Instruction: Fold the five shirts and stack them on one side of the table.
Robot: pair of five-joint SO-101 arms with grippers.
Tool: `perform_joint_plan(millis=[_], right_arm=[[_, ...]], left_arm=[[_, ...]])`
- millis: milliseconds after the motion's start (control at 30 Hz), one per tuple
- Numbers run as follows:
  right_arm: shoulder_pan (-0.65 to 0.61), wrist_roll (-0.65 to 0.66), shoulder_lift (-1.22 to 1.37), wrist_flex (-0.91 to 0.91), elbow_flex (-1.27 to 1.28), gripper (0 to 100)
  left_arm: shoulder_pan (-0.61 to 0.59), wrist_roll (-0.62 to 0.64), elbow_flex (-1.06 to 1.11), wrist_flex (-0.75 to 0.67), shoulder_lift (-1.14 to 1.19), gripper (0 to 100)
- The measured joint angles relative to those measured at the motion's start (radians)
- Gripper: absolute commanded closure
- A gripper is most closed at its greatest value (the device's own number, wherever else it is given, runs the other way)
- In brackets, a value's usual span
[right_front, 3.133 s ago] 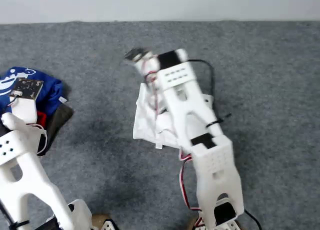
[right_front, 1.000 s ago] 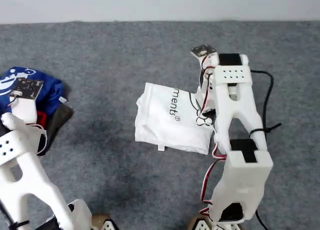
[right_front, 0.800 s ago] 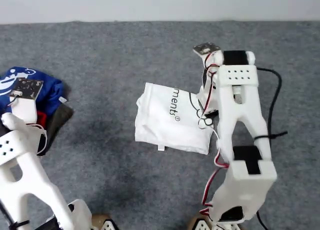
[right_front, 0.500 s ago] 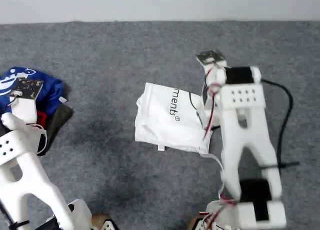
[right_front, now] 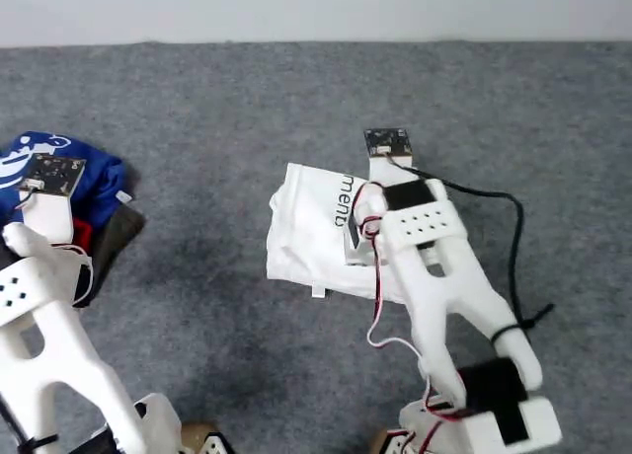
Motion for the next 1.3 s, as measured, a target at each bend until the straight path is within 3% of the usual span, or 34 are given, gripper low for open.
perform_joint_plan(millis=[633, 867, 1300], right_arm=[[0.072, -0.021, 0.295, -0.173, -0.021, 72.3], [0.074, -0.035, 0.368, -0.080, -0.120, 99.6], [0.109, 0.296, 0.371, 0.025, -0.140, 98.9]], left_arm=[[0.000, 0.000, 0.000, 0.000, 0.000, 98], [0.000, 0.000, 0.000, 0.000, 0.000, 98], [0.000, 0.000, 0.000, 0.000, 0.000, 98]])
